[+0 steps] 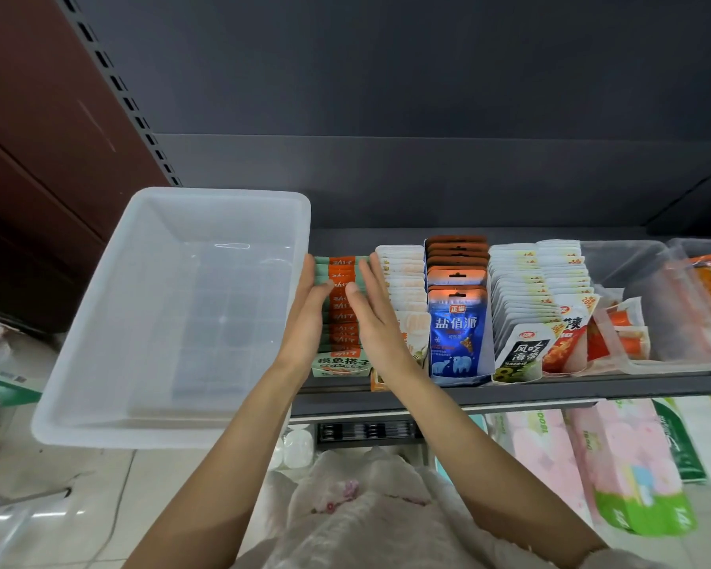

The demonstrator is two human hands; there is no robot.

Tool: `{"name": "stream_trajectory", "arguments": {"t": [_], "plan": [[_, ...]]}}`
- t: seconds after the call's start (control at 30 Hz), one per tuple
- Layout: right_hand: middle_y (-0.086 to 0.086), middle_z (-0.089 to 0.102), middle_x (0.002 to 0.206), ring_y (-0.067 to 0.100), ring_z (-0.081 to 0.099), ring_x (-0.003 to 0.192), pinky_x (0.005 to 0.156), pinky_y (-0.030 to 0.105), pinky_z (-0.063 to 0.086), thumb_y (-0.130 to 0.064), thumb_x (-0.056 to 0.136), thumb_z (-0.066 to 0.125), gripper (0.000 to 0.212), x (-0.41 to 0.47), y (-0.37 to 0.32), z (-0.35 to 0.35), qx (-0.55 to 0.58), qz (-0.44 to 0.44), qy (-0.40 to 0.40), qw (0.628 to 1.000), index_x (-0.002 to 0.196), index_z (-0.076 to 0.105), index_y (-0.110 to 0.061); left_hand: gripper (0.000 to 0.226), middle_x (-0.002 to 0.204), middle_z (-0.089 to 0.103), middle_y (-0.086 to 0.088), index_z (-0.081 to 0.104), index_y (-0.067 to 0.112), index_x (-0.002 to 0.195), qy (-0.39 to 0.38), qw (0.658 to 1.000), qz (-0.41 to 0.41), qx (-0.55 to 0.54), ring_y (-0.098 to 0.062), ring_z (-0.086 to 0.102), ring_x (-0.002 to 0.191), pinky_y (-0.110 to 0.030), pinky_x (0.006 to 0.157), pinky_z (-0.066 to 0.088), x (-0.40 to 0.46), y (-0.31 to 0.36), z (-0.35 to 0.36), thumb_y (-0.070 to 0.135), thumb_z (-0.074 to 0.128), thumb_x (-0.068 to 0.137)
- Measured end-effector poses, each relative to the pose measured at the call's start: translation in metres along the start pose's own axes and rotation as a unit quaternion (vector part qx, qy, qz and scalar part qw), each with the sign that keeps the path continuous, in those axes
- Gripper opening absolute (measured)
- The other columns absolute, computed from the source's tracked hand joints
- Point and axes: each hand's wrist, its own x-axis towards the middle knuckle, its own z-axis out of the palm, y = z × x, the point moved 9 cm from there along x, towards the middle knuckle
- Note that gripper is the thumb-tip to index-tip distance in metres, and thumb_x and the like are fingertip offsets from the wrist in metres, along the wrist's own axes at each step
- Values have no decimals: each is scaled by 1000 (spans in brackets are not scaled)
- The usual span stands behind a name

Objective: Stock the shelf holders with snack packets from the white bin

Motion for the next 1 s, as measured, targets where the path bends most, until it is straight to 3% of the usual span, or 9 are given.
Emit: {"name": "stream_trajectory", "arguments": {"t": [0.1,0.23,0.33,0.4,0.5,0.63,0.77,0.93,1.0], "plan": [[-17,-2,157,-10,3,134,111,19,15,-36,101,33,55,4,-1,-3,6,-1,2,1000,151,10,-28,48,144,41,7,18,37,147,7,1000,1,6,-11,46,125,-17,88,42,3,0,0,35,29,101],[-13,5,158,-5,6,139,98,-1,15,-31,101,35,50,8,-5,-10,4,-20,20,1000,149,20,-26,49,148,36,7,16,35,149,10,1000,4,13,-12,41,129,-22,94,40,6,1,-1,33,30,101],[-11,14,157,1,12,142,109,13,20,-29,101,38,45,11,-6,-17,11,-46,37,998,145,31,-24,49,148,34,8,16,36,148,10,1000,2,19,-9,42,126,-17,86,40,3,3,-2,33,29,102],[-10,19,156,1,16,141,107,11,23,-27,101,38,42,12,-8,-20,14,-56,39,998,143,35,-23,48,147,34,10,16,37,147,14,1000,3,12,-6,43,122,-21,89,40,2,5,-4,32,29,102],[-9,22,154,0,18,140,97,-3,23,-24,101,38,42,9,-9,-24,7,-63,40,997,143,35,-22,48,135,38,21,16,36,147,28,1000,11,6,3,46,111,-21,91,38,-1,11,-9,31,30,102],[-7,20,156,3,15,142,106,6,19,-19,99,45,49,6,-10,-23,-67,-89,39,993,145,30,-22,49,126,37,27,15,37,147,33,999,16,12,1,43,114,-24,95,36,-7,17,-11,31,31,102],[-3,16,157,6,13,142,89,-11,15,-15,97,49,56,7,-18,-21,-160,-103,47,981,148,24,-19,53,113,36,32,13,32,149,46,997,20,64,8,45,103,-19,92,35,-13,26,-12,28,35,101],[-3,11,158,11,11,144,104,11,16,-23,98,46,58,11,-21,-17,-241,-103,68,963,149,19,-20,55,145,35,9,18,26,149,105,966,69,227,-7,37,129,-28,102,34,-17,25,-37,28,41,99],[-3,10,158,11,10,145,106,16,16,-26,99,45,58,12,-19,-13,-256,-92,71,960,150,17,-19,55,148,35,3,20,27,149,98,968,54,226,-13,35,133,-33,106,34,-15,16,-45,28,41,99]]}}
